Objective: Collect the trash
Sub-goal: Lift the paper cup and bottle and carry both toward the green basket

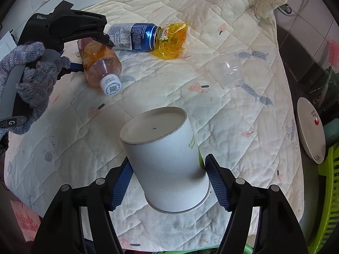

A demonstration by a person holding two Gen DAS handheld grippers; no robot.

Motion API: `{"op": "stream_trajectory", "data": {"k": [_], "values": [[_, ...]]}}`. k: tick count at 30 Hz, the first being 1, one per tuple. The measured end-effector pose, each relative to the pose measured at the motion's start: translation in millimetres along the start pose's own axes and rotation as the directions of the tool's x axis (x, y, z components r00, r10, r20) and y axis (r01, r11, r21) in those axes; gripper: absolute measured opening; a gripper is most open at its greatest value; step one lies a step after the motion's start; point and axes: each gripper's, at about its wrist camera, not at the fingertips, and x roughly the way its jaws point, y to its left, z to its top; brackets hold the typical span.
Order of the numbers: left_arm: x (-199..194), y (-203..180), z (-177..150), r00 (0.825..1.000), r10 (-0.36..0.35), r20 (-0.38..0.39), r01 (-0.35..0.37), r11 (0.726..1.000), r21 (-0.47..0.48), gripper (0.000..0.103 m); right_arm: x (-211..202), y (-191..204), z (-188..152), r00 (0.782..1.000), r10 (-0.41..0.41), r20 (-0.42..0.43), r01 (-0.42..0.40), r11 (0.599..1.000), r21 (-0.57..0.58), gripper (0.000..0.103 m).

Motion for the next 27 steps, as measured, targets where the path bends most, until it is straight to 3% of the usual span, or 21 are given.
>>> {"op": "stream_trajectory", "data": {"k": [11, 27], "values": [[-49, 30, -19, 0.998, -0.051, -0.026, 0.053, 0.991, 0.124, 0.075, -6, 10, -8, 1.000, 0.025, 0.005, -0.025, 1.000, -0.009, 0.066], [-112, 89, -102, 0.995, -0.098, -0.014, 0.099, 0.969, 0.227, 0.075, -59, 34, -67, 0.999, 0.038, 0.037, -0.034, 0.993, -0.110, 0.066]]}}
